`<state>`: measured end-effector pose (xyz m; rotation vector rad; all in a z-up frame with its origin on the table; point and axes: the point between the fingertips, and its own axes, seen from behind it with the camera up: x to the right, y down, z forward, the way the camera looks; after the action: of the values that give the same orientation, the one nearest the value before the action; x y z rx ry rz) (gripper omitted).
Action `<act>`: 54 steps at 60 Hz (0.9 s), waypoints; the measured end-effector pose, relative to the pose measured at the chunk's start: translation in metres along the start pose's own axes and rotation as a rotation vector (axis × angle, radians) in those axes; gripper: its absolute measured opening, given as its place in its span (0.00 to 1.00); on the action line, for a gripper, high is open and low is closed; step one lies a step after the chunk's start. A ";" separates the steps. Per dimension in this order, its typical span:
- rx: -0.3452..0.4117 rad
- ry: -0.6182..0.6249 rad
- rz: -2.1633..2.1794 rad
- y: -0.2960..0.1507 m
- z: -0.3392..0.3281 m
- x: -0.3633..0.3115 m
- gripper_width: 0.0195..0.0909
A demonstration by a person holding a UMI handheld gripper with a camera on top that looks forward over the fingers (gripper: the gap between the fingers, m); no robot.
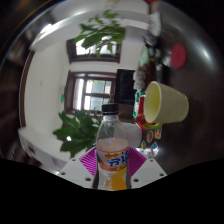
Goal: Pour water
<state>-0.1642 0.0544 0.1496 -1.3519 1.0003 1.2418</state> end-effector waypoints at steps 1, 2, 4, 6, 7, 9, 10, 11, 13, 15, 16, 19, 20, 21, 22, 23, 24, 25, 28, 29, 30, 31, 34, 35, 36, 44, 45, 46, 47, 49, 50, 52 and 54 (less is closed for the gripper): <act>0.007 -0.008 0.041 0.000 0.000 -0.002 0.24; 0.015 -0.015 0.079 0.001 0.000 -0.004 0.24; 0.031 -0.024 0.153 0.002 0.001 -0.008 0.24; 0.034 -0.029 0.227 0.018 0.005 -0.007 0.24; 0.048 -0.035 0.257 0.014 0.003 -0.015 0.24; 0.052 -0.041 0.311 0.012 -0.001 -0.018 0.24; 0.056 -0.044 0.338 0.013 -0.003 -0.019 0.24; 0.059 -0.046 0.365 0.017 -0.005 -0.021 0.24; 0.063 -0.052 0.417 0.022 -0.007 -0.024 0.24; 0.067 -0.061 0.468 0.028 -0.008 -0.030 0.24; 0.072 -0.064 0.497 0.029 -0.009 -0.031 0.24; 0.087 -0.068 0.599 0.032 -0.015 -0.033 0.25; 0.094 -0.071 0.628 0.034 -0.018 -0.033 0.24; 0.101 -0.074 0.656 0.035 -0.020 -0.033 0.24; 0.106 -0.078 0.681 0.036 -0.022 -0.032 0.25; 0.111 -0.081 0.704 0.038 -0.024 -0.032 0.25; 0.114 -0.081 0.719 0.046 -0.029 -0.033 0.25; 0.118 -0.082 0.743 0.047 -0.032 -0.035 0.25; 0.125 -0.075 0.779 0.041 -0.030 -0.030 0.25; 0.125 -0.071 0.785 0.044 -0.032 -0.030 0.25; 0.123 -0.066 0.789 0.047 -0.033 -0.030 0.25; 0.123 -0.060 0.791 0.050 -0.035 -0.029 0.25; 0.120 -0.047 0.789 0.071 -0.051 -0.030 0.25; 0.113 -0.043 0.791 0.054 -0.036 -0.027 0.25; 0.113 -0.043 0.794 0.056 -0.038 -0.027 0.25; 0.117 -0.040 0.775 0.072 -0.049 -0.032 0.24; 0.113 -0.037 0.762 0.076 -0.051 -0.033 0.25; 0.108 -0.033 0.746 0.081 -0.053 -0.034 0.24; 0.104 -0.029 0.728 0.085 -0.056 -0.035 0.25; 0.091 -0.031 0.689 0.095 -0.062 -0.041 0.24; 0.081 -0.035 0.667 0.104 -0.071 -0.046 0.24; 0.066 -0.037 0.623 0.128 -0.086 -0.062 0.24; 0.065 -0.041 0.562 0.134 -0.093 -0.072 0.24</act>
<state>-0.2901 -0.0616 0.1996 -1.0183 1.4366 1.6209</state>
